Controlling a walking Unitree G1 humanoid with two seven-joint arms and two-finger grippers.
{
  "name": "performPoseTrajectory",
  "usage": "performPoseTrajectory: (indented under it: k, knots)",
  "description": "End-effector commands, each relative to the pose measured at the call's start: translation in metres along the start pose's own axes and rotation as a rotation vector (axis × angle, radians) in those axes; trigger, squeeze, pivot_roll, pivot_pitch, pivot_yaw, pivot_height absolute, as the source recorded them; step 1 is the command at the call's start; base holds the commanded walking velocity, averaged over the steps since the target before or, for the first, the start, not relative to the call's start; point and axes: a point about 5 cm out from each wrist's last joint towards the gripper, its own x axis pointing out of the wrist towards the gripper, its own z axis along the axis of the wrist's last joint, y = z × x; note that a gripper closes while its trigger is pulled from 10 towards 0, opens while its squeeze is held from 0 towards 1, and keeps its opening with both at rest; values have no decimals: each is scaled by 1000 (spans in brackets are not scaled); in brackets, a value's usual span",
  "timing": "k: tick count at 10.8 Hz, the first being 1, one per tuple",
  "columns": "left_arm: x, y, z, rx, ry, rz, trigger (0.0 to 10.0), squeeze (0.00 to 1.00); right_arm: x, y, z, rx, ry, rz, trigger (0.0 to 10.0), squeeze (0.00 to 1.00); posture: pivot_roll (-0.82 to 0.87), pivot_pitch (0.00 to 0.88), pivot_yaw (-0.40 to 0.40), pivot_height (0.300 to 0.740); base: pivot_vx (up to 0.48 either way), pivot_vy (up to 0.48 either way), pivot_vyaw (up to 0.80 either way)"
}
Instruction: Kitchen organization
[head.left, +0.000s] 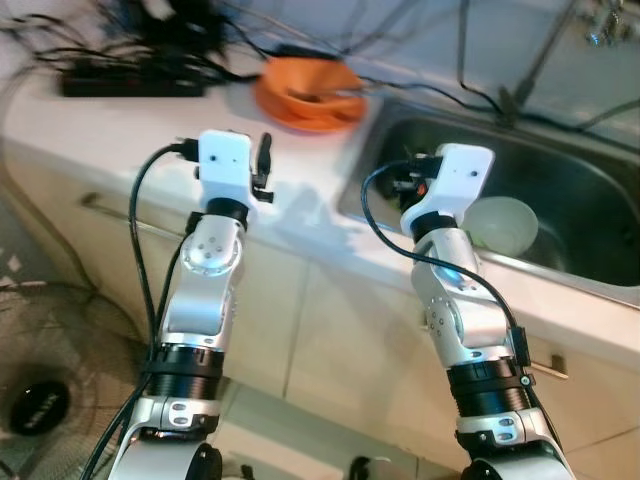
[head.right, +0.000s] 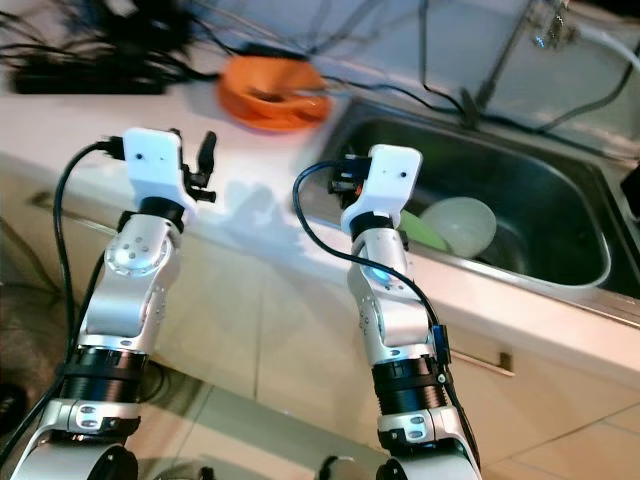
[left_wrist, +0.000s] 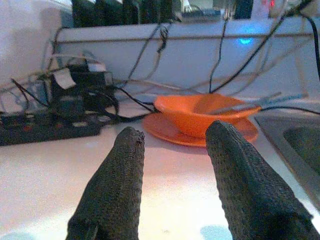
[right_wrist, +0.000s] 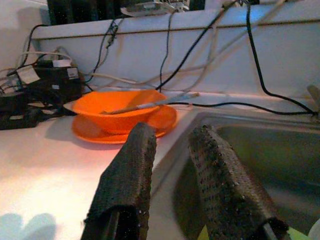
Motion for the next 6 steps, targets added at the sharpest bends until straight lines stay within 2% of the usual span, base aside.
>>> performPoseTrajectory:
  k: [1,2,4,6]
  knots:
    - [2,-8,2,-10,-9,-21,10000,0,-1,-9,2,-4,8,-32,10000,0,-28,0,-95,719,0,364,-600]
    - [2,-9,2,-9,-7,-23,10000,0,-1,-9,2,-1,12,-34,10000,0,-31,7,-94,719,0,368,-781]
    - [2,-11,1,-6,0,-34,10000,0,-1,-11,2,-10,16,-55,10000,0,-32,16,-92,719,0,347,0]
    - [2,-13,0,1,16,-48,10000,0,0,-14,2,-1,27,-76,10000,0,-35,28,-95,719,0,0,0]
